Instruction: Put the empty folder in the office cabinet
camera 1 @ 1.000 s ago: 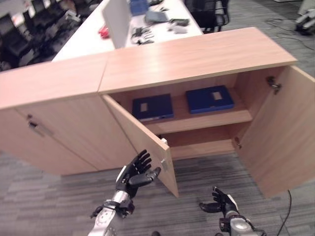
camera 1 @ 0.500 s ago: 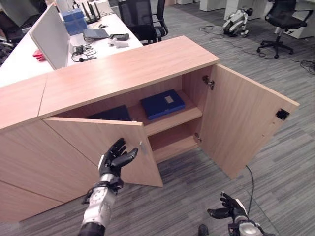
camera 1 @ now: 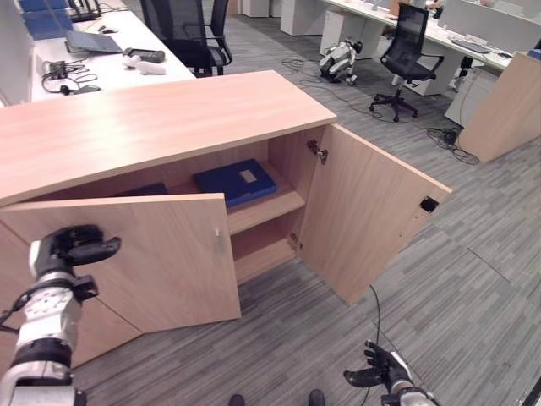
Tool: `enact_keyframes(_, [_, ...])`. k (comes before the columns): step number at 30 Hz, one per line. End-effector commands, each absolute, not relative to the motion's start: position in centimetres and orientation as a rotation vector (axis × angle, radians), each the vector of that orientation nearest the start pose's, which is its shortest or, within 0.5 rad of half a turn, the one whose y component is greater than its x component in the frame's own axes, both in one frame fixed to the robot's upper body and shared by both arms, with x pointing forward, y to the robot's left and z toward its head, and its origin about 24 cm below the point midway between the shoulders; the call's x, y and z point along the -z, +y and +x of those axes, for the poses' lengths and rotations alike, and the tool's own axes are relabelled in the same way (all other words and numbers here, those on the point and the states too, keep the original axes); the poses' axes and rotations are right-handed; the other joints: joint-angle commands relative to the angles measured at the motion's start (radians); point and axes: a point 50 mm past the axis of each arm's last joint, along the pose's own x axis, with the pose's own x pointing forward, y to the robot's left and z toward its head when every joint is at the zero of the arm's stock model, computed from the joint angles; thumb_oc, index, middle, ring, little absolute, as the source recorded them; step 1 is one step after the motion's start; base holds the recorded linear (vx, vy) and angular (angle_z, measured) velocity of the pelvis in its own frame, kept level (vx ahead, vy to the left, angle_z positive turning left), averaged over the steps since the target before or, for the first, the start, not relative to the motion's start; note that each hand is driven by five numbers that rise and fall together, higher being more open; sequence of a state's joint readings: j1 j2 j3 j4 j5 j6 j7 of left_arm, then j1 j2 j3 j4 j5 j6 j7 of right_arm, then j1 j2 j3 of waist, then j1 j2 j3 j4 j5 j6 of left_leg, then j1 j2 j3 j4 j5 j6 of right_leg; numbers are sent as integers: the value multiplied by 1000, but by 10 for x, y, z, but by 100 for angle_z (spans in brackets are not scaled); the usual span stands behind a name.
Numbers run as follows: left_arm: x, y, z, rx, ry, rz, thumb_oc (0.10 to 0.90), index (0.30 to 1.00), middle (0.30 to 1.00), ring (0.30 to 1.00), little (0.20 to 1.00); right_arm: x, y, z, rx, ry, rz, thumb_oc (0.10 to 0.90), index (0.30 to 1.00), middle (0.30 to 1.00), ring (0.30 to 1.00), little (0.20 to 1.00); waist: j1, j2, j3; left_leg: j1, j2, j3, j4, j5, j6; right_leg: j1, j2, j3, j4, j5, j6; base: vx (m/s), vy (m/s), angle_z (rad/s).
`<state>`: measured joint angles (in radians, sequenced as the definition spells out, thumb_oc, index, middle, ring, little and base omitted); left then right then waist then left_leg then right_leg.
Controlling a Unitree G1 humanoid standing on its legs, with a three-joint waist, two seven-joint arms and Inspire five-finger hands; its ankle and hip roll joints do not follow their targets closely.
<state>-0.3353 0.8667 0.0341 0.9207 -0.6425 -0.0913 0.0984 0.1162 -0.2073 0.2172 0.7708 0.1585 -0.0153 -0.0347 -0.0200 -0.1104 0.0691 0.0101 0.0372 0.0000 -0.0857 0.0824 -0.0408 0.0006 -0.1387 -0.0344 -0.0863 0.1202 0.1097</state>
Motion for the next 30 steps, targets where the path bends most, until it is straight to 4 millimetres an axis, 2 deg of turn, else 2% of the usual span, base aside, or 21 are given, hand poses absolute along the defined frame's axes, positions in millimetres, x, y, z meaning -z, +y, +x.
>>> enact_keyframes(1, [-176,407,290,-590,-227,178,800,900,900,900,900,113,-206,171,-11,743,-192,800,900,900,900,900,-8,66,-34,70,20,10,-2,-97,-20,69,10,-5,105,-158,82,36,70,7])
enact_keyframes(3, [-168,402,289,-570,-221,168,800,900,900,900,900,114,-202,171,-18,744,-180,800,900,900,900,900,-1,61,-31,75,17,8,-2,-103,-12,62,11,-15,137,-166,84,-6,59,-7])
enact_keyframes(4, [-153,393,288,-539,-208,138,800,900,900,900,900,113,-199,175,-15,734,-173,800,900,900,900,900,11,59,-18,82,20,12,-2,-108,-3,34,20,-36,203,-171,92,-15,52,-10])
enact_keyframes(5, [-152,393,287,-541,-207,138,800,900,900,900,900,113,-199,175,-15,734,-175,800,900,900,900,900,11,60,-18,82,20,13,-2,-108,-3,31,20,-35,207,-174,92,-29,53,-9])
enact_keyframes(7, [-132,381,282,-515,-189,100,800,900,900,900,900,113,-195,179,-11,729,-165,800,900,900,900,900,27,62,-2,91,29,20,-2,-112,3,-7,23,-77,289,-170,111,-13,12,-9])
enact_keyframes(9, [-103,368,272,-493,-147,35,800,900,900,900,900,111,-194,185,-3,722,-165,800,900,900,900,900,42,72,19,115,45,36,-2,-119,9,-64,0,-157,402,-120,148,-53,14,-46])
enact_keyframes(11, [-76,349,263,-458,-103,-31,800,900,900,900,900,110,-195,187,13,717,-155,800,900,900,900,900,46,91,32,127,64,34,-1,-121,9,-114,-5,-207,492,-81,152,-39,-42,-54])
enact_keyframes(12, [-51,328,252,-414,-55,-68,800,900,900,900,900,109,-197,190,42,712,-141,800,900,900,900,900,60,92,38,137,65,37,-2,-136,7,-121,-60,-243,469,-65,152,21,-54,-26])
enact_keyframes(13, [-51,328,251,-415,-53,-69,800,900,900,900,900,109,-197,189,42,714,-142,800,900,900,900,900,58,93,37,138,65,35,-2,-137,7,-119,-61,-245,469,-66,152,79,-132,-8])
enact_keyframes(14, [-34,306,246,-348,-10,-109,800,900,900,900,900,107,-200,191,63,706,-143,800,900,900,900,900,75,86,40,129,54,30,-2,-145,0,-91,-123,-266,342,-85,137,57,-90,17])
enact_keyframes(15, [-33,305,245,-347,-9,-110,800,900,900,900,900,108,-201,191,64,708,-143,800,900,900,900,900,74,88,40,131,56,27,-2,-146,-1,-85,-121,-270,337,-84,137,86,-158,12])
enact_keyframes(16, [-27,297,241,-310,15,-100,800,900,900,900,900,106,-204,192,77,703,-146,800,900,900,900,900,79,88,41,124,54,17,-2,-146,-9,-82,-143,-263,268,-71,126,80,-129,1])
enact_keyframes(17, [-18,290,235,-293,45,-105,800,900,900,900,900,106,-207,192,90,700,-152,800,900,900,900,900,79,89,43,120,55,6,-2,-145,-18,-92,-165,-229,229,-43,125,144,-216,-1])
enact_keyframes(18, [-4,273,229,-239,93,-135,800,900,900,900,900,108,-209,186,97,714,-154,800,900,900,900,900,71,83,34,118,50,1,-2,-156,-28,-88,-166,-173,163,-22,131,116,-147,16])
enact_keyframes(19, [-4,272,229,-239,94,-135,800,900,900,900,900,108,-210,186,97,715,-154,800,900,900,900,900,72,84,33,119,51,1,-2,-157,-28,-86,-165,-173,159,-20,131,140,-218,38])
enact_keyframes(20, [8,257,220,-174,139,-147,800,900,900,900,900,109,-214,183,105,724,-165,800,900,900,900,900,69,86,21,114,54,5,-2,-153,-42,-67,-170,-186,119,-2,136,101,-164,65])
enact_keyframes(21, [10,252,217,-144,153,-141,800,900,900,900,900,109,-215,182,99,726,-174,800,900,900,900,900,64,94,14,111,62,7,-2,-150,-48,-60,-165,-196,99,5,133,170,-322,67])
enact_keyframes(24, [28,241,200,-84,241,-156,800,900,900,900,900,107,-215,185,44,718,-226,800,900,900,900,900,60,135,-4,111,137,38,-2,-119,-97,-13,-106,-243,20,-15,114,115,-275,3])
enact_keyframes(25, [28,241,200,-85,241,-156,800,900,900,900,900,107,-215,185,44,718,-227,800,900,900,900,900,60,137,-4,112,139,38,-2,-120,-99,-12,-104,-243,20,-16,113,98,-253,-33])
enact_keyframes(27, [31,239,198,-83,255,-173,800,900,900,900,900,105,-214,188,29,704,-237,800,900,900,900,900,57,153,-2,115,176,53,5,-101,-119,-6,-79,-249,14,-41,103,64,-193,-23])
enact_keyframes(30, [34,235,199,-77,271,-188,800,900,900,900,900,102,-218,190,37,693,-246,800,900,900,900,900,56,181,15,84,225,41,89,-42,-142,18,-34,-259,5,-79,73,23,-156,-21])
